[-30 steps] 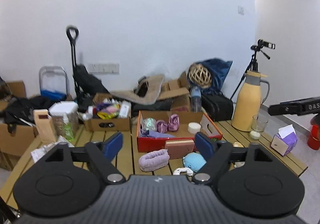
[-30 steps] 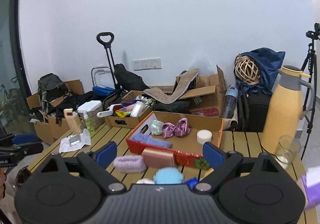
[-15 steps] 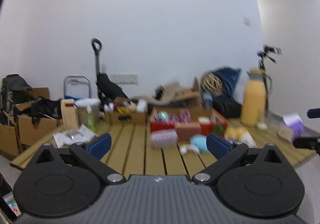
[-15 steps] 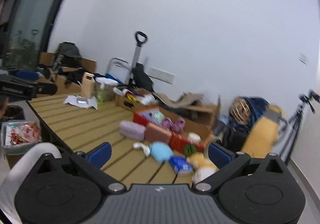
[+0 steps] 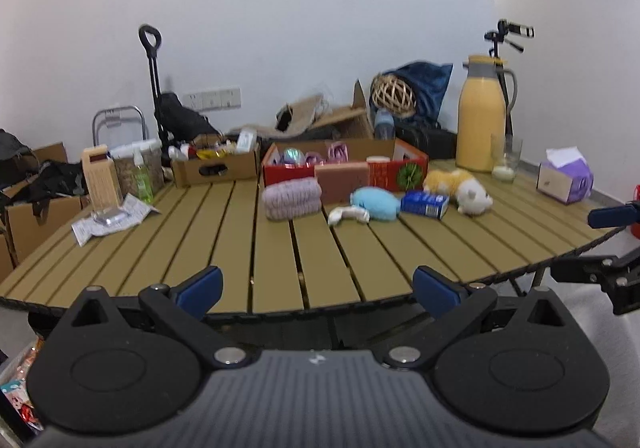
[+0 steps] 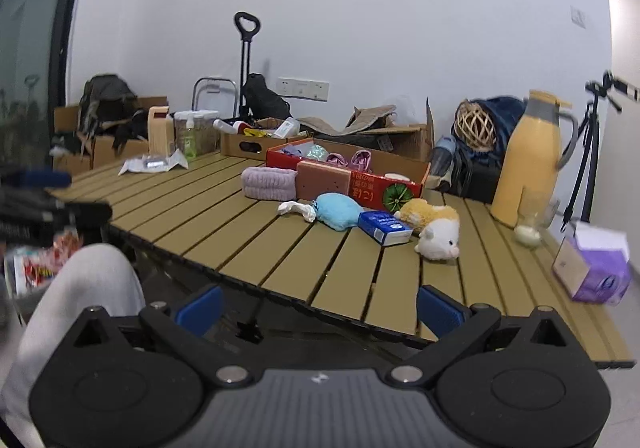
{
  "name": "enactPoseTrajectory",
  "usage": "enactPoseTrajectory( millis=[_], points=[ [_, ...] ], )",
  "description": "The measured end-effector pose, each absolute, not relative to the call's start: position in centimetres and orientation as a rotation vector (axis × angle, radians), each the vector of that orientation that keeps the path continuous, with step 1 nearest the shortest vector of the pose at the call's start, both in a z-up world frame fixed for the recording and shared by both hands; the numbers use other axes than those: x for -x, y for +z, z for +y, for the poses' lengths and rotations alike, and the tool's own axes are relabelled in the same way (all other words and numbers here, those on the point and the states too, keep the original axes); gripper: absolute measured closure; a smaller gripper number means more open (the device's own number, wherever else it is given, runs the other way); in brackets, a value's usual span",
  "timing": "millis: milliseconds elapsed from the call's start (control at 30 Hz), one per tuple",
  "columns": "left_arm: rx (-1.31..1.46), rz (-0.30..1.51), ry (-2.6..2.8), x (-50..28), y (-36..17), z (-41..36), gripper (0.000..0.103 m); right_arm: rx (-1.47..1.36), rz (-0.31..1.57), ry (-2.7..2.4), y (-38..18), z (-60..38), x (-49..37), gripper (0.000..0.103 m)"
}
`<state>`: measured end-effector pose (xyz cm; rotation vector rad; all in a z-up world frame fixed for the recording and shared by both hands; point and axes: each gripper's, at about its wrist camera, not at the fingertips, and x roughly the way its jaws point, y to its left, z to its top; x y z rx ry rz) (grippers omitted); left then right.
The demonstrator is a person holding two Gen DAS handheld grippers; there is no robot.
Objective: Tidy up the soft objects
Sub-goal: 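Grasp the white sheep plush with the left gripper while the right gripper grasps the yellow plush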
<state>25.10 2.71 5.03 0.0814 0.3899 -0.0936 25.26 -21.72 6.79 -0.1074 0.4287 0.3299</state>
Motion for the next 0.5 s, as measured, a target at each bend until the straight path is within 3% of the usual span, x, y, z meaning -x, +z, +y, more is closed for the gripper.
enactPoseTrajectory(
  millis=[367,500],
  points=[
    [-0.038,0.492,-0.106,-34.0,2.5,1.6,0.001,-0.091,0.526,0.304,2.5,-23.1,-33.2,0.04],
    [-0.03,0.502,-0.134,-38.2,2.5,0.3,0.008,-0.129,0.544,0.288,2.0,-23.8,-36.5,0.043]
  ],
)
